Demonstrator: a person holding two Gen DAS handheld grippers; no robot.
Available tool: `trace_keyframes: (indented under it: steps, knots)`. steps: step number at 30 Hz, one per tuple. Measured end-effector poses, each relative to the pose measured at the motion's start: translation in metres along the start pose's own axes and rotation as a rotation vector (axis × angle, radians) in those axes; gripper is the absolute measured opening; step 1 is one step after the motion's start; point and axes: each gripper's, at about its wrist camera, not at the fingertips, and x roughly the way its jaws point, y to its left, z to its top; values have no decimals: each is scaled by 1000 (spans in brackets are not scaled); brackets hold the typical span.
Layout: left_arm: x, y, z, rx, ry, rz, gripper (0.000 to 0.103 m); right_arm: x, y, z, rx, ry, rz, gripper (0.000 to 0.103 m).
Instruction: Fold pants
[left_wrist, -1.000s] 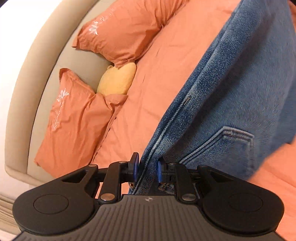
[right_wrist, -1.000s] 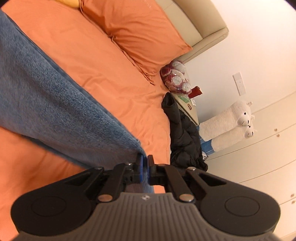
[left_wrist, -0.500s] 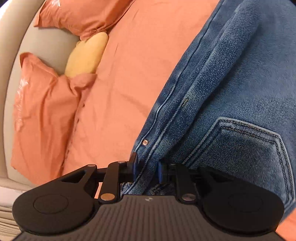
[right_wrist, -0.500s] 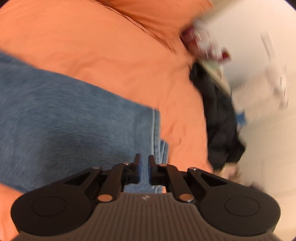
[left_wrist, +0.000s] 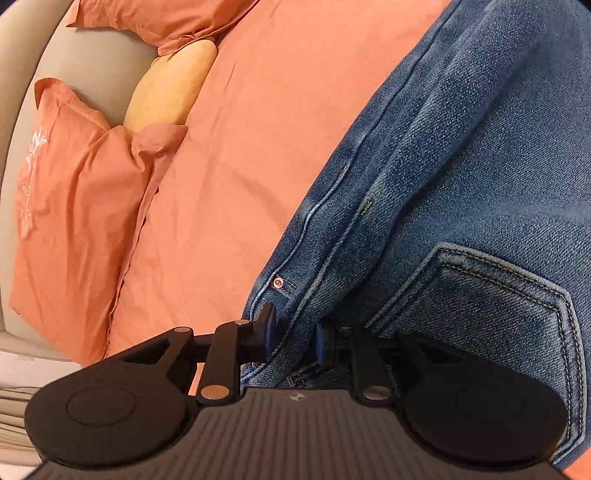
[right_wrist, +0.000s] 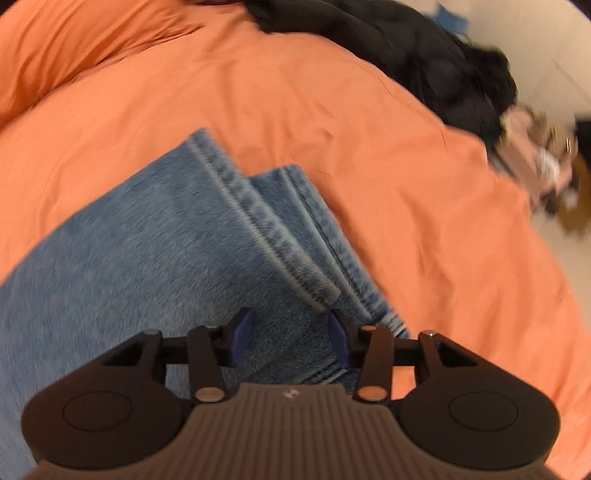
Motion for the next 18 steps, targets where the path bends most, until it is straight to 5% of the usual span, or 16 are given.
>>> trace_keyframes:
  steps: [2,5,6,14,18]
  knots:
    - [-3,0,0,-18,7,12,24,3,-2,0,57,-18,19,43]
    - [-10,0,1,-31,13,30,24,-8,5,-3,42,-72,-41,10]
    - [-14,0,1,-37,15,37,24,-12,10,-4,17,-89,-58,7]
    - [-51,36,18,-117,-26,68,24,-84,15,-17,-106,-285,-99,3]
    - [-42,37,38,-125,-28,83,24,-75,0,-29,-103,-257,-176,3]
